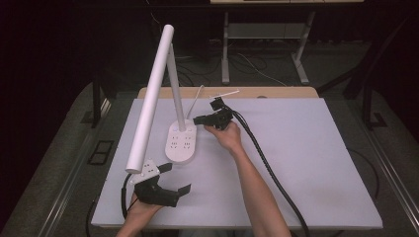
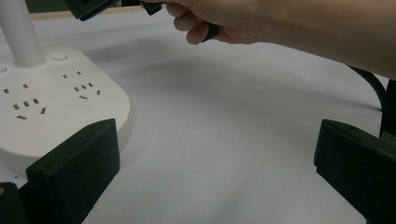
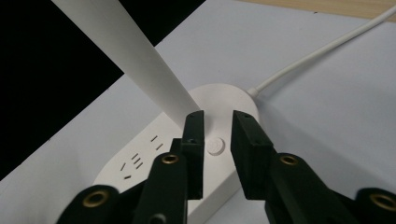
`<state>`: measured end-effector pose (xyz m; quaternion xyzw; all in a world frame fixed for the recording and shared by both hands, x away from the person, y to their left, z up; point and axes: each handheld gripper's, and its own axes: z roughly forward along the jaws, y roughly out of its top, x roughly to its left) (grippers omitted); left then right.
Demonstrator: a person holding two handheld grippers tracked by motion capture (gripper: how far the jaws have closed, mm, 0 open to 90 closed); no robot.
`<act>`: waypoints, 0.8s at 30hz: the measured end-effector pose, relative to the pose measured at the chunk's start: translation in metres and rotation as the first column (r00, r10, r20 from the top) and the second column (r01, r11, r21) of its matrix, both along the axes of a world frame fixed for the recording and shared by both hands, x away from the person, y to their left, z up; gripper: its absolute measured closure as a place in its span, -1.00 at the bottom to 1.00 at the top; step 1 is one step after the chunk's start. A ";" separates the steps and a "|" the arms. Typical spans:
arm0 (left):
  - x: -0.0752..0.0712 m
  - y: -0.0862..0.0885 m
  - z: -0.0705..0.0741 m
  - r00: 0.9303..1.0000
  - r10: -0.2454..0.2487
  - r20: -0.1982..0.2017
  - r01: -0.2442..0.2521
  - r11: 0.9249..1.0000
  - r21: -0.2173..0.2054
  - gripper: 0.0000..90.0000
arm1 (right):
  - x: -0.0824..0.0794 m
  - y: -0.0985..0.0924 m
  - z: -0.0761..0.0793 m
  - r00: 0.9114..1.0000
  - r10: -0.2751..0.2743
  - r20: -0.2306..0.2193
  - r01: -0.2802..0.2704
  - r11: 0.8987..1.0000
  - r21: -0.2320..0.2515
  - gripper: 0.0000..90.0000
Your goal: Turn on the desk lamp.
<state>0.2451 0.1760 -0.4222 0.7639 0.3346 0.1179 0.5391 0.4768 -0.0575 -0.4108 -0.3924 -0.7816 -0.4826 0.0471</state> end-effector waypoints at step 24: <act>0.000 0.002 0.000 1.000 0.003 0.001 -0.003 1.000 -0.008 -1.00 | 0.007 0.029 -0.026 0.998 0.024 -0.056 -0.025 0.999 -0.024 0.99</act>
